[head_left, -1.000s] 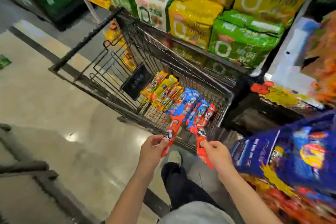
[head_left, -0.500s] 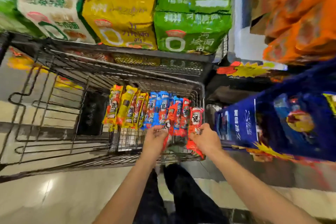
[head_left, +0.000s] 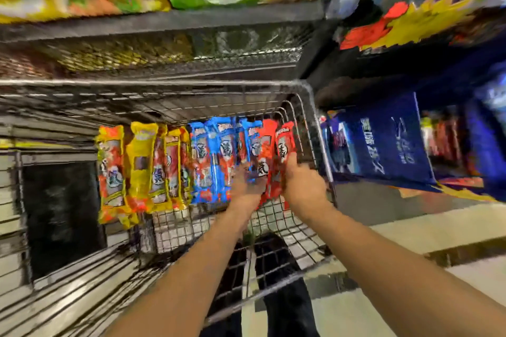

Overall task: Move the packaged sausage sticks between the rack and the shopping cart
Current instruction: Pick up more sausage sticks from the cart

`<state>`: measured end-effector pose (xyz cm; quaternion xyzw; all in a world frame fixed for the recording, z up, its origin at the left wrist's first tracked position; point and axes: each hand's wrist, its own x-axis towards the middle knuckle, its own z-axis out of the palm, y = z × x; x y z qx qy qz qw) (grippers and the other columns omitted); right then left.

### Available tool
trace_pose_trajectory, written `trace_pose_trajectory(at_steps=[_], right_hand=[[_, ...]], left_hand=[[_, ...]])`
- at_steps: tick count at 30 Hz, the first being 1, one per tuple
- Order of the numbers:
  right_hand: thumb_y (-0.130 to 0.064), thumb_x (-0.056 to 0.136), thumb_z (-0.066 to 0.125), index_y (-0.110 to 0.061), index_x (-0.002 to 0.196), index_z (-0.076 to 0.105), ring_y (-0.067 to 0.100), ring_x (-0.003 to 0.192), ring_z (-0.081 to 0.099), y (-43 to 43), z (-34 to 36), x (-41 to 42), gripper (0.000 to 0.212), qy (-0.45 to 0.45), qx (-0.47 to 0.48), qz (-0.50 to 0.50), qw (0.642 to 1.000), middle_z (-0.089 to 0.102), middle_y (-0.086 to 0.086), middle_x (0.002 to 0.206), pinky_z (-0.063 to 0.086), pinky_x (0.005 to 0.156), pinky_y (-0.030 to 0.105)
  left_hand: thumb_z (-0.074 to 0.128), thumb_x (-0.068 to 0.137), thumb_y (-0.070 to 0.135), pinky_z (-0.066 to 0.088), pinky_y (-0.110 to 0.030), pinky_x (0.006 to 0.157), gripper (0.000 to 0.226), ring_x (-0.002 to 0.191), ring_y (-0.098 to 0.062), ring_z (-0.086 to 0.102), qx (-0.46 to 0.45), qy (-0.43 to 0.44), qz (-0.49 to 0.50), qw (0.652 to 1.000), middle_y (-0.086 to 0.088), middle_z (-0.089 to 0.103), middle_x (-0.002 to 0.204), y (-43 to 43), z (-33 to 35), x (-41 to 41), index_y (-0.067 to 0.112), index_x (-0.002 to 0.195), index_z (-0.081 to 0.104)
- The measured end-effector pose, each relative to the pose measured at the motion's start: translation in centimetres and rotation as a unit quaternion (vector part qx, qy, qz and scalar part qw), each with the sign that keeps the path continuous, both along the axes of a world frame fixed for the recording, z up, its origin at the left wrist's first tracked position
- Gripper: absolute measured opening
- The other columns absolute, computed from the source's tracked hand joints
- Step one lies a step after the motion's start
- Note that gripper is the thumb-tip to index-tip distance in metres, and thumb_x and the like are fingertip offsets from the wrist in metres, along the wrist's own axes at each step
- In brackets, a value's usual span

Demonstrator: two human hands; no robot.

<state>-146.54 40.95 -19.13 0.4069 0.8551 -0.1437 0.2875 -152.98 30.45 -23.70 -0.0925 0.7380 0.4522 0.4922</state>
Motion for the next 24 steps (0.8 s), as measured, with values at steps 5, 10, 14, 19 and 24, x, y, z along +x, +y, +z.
trace_pose_trajectory(at_steps=[5, 10, 14, 19, 24], right_hand=[[0.000, 0.094, 0.047, -0.010, 0.152, 0.011, 0.035, 0.106, 0.063, 0.4, -4.6, -0.2, 0.069, -0.040, 0.010, 0.001, 0.999, 0.055, 0.016, 0.122, 0.048, 0.075, 0.039], [-0.006, 0.089, 0.056, -0.013, 0.146, 0.018, 0.038, 0.100, 0.062, -1.0, -7.6, 0.2, 0.069, 0.003, -0.019, -0.075, 0.997, 0.056, 0.015, 0.109, 0.050, 0.076, 0.042], [-0.009, 0.091, 0.053, -0.010, 0.136, 0.034, 0.036, 0.097, 0.060, -1.5, -9.0, 0.2, 0.049, 0.046, -0.007, -0.125, 0.991, 0.059, 0.014, 0.106, 0.049, 0.076, 0.041], [-0.013, 0.087, 0.059, -0.019, 0.137, 0.042, 0.030, 0.101, 0.060, -3.4, -10.2, 0.7, 0.053, 0.188, 0.000, -0.181, 0.965, 0.051, 0.010, 0.129, 0.054, 0.080, 0.037], [-0.011, 0.083, 0.061, -0.011, 0.146, 0.039, 0.029, 0.135, 0.043, -1.9, -11.4, -0.1, 0.067, 0.201, -0.078, -0.157, 0.964, 0.031, 0.012, 0.155, 0.041, 0.109, 0.035]], left_hand=[[0.064, 0.088, 0.011, 0.055, -0.040, 0.088, 0.054, 0.105, -0.027, 0.064, 0.019, 0.072, -0.116, 0.990, -0.002, 0.059, 0.127, 2.0, -4.9, 0.4, 0.030, 0.135, 0.047], [0.064, 0.089, 0.020, 0.049, -0.039, 0.099, 0.056, 0.113, -0.018, 0.059, 0.016, 0.145, -0.139, 0.980, 0.003, 0.059, 0.126, 2.8, -7.3, 0.6, 0.029, 0.140, 0.043], [0.062, 0.090, 0.022, 0.041, -0.034, 0.106, 0.064, 0.123, -0.019, 0.050, -0.005, 0.212, -0.198, 0.957, -0.001, 0.054, 0.135, 2.8, -8.9, 0.6, 0.029, 0.147, 0.036], [0.061, 0.092, 0.014, 0.042, -0.039, 0.108, 0.064, 0.127, -0.017, 0.049, 0.042, 0.187, -0.186, 0.964, 0.000, 0.045, 0.143, 1.9, -9.5, 0.8, 0.031, 0.147, 0.035], [0.059, 0.092, 0.005, 0.042, -0.003, 0.080, 0.058, 0.093, -0.007, 0.055, 0.047, 0.152, -0.201, 0.967, 0.009, 0.054, 0.108, 1.6, -8.9, -0.5, 0.025, 0.143, 0.041]])
